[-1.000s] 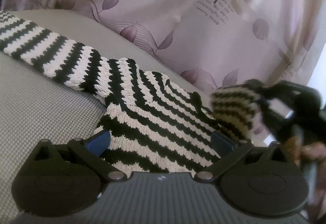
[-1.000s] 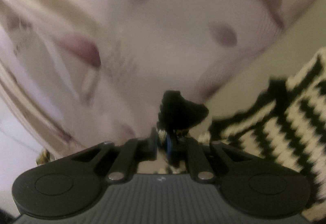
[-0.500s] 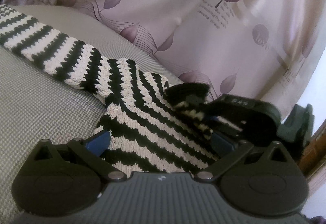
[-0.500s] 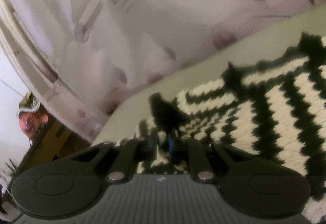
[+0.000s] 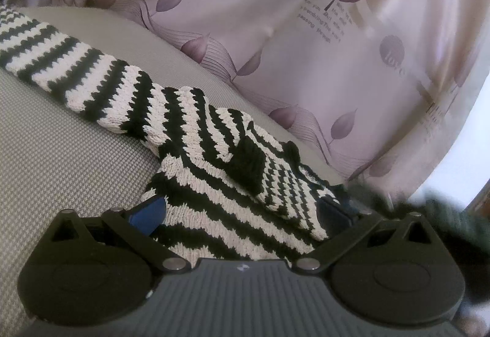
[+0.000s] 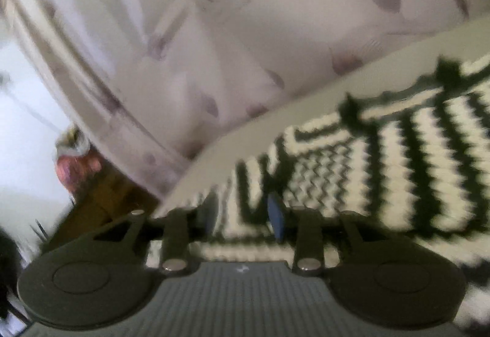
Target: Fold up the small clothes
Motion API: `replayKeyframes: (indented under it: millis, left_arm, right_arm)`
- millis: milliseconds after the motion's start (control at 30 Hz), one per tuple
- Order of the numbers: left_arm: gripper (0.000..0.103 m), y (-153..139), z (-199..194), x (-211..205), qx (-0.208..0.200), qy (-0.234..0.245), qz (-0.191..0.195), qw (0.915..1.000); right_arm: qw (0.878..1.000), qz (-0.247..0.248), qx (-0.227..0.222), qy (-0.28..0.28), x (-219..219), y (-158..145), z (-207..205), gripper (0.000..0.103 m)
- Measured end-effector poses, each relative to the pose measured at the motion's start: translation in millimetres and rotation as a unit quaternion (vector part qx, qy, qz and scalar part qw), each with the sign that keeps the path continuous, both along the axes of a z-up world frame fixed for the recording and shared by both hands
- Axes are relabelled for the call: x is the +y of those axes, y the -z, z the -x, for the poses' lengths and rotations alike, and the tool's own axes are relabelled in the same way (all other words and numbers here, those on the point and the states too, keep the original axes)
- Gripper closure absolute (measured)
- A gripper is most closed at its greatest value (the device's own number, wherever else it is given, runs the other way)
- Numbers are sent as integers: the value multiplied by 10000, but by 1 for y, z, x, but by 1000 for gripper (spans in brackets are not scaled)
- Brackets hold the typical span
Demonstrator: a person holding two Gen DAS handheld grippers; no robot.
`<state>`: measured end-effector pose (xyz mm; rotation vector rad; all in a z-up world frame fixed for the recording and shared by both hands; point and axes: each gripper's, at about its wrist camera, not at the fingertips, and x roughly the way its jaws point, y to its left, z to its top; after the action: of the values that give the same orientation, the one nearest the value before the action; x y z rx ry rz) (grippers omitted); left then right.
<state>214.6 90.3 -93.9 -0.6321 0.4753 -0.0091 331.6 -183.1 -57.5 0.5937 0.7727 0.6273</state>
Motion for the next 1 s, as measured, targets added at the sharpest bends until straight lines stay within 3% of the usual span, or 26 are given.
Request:
replayKeyframes:
  millis: [167, 300, 433, 567, 700, 767, 1000]
  left_arm:
    - [1, -15, 3, 19, 152, -34, -74, 9999]
    - [1, -26, 15, 65, 263, -536, -194, 9980]
    - [1, -28, 30, 142, 539, -1347, 43, 9894]
    - [1, -32, 47, 226, 617, -2268, 139, 9719]
    - [3, -27, 57, 308, 852, -2774, 389, 9562]
    - [9, -20, 53, 337, 919, -2686, 543, 9573]
    - [14, -22, 20, 352, 1202, -2391, -128, 9634]
  right_arm:
    - [9870, 1524, -458, -228, -16, -10, 59, 67]
    - [9774, 2049, -496, -140, -37, 0, 86, 60]
    - [9855, 1659, -297, 186, -58, 7, 91, 59]
    - [9871, 1553, -191, 345, -64, 10, 90, 59]
    - [9868, 1562, -184, 392, -64, 10, 90, 58]
    - [9865, 1571, -186, 421, -64, 10, 91, 58]
    - [9861, 1575, -105, 525, -64, 11, 90, 57]
